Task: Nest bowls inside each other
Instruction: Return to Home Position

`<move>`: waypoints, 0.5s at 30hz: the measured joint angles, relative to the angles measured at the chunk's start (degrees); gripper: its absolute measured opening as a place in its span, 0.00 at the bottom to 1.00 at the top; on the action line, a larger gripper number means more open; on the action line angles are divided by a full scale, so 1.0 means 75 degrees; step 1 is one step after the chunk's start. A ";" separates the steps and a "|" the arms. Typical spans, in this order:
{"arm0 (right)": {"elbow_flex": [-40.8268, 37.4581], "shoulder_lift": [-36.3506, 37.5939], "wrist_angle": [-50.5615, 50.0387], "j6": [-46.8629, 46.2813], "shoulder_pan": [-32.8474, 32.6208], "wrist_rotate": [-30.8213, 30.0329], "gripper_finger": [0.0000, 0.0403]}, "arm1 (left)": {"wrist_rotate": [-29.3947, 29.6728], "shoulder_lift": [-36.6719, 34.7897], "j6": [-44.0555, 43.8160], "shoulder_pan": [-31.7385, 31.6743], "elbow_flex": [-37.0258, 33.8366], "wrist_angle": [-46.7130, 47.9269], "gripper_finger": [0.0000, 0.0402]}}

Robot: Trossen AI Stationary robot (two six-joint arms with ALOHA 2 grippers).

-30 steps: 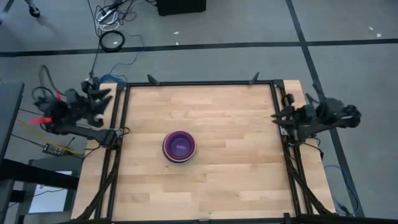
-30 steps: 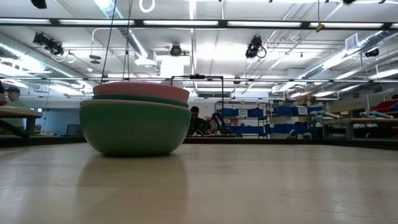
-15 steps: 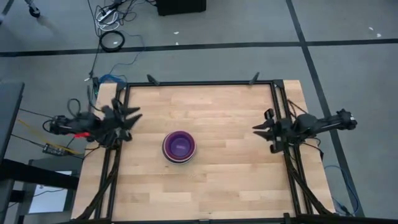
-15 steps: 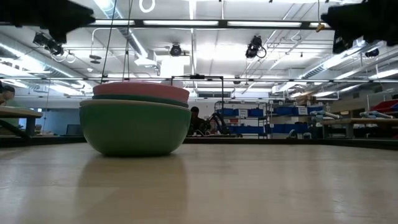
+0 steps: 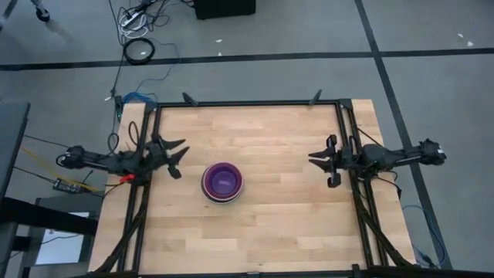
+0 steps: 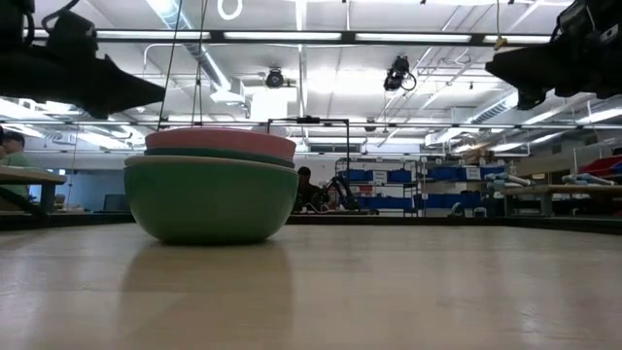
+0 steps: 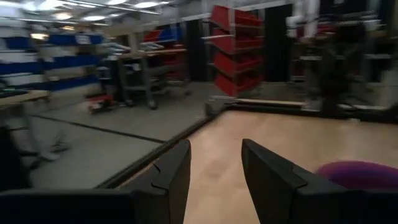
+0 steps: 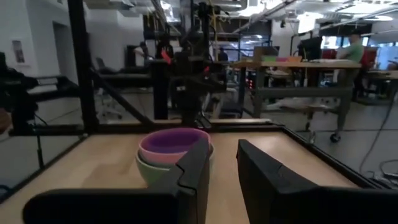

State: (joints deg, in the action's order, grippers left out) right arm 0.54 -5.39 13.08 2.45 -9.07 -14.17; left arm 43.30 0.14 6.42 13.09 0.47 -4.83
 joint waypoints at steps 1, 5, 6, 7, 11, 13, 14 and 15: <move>0.0000 0.0000 -0.0102 0.0019 0.0037 -0.0002 0.18 | 0.0152 -0.0002 0.0050 -0.0050 0.0000 -0.0045 0.38; 0.0000 0.0000 -0.0700 0.0019 0.0153 -0.0003 0.18 | 0.0543 0.0000 0.0092 -0.0185 0.0000 -0.0046 0.38; 0.0000 -0.0003 -0.0849 0.0019 0.0159 0.0000 0.18 | 0.0563 0.0000 0.0090 -0.0196 0.0000 -0.0054 0.38; -0.0002 -0.0003 -0.0976 0.0024 0.0159 0.0000 0.18 | 0.0570 0.0000 0.0086 -0.0196 0.0000 -0.0057 0.38; -0.0003 -0.0003 -0.1021 0.0025 0.0156 0.0003 0.18 | 0.0567 0.0000 -0.0001 -0.0196 0.0000 0.0000 0.38; -0.0003 -0.0003 -0.1019 0.0025 0.0156 0.0003 0.18 | 0.0566 0.0000 -0.0003 -0.0196 -0.0002 -0.0001 0.38; -0.0003 -0.0003 -0.1014 0.0025 0.0156 0.0006 0.18 | 0.0566 0.0000 -0.0004 -0.0196 -0.0002 -0.0004 0.38; -0.0003 -0.0003 -0.1014 0.0025 0.0156 0.0006 0.18 | 0.0566 0.0000 -0.0004 -0.0196 -0.0003 -0.0005 0.38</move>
State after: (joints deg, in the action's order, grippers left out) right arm 0.51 -5.41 5.48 2.63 -7.90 -14.13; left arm 47.55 0.14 6.39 11.62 0.45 -4.86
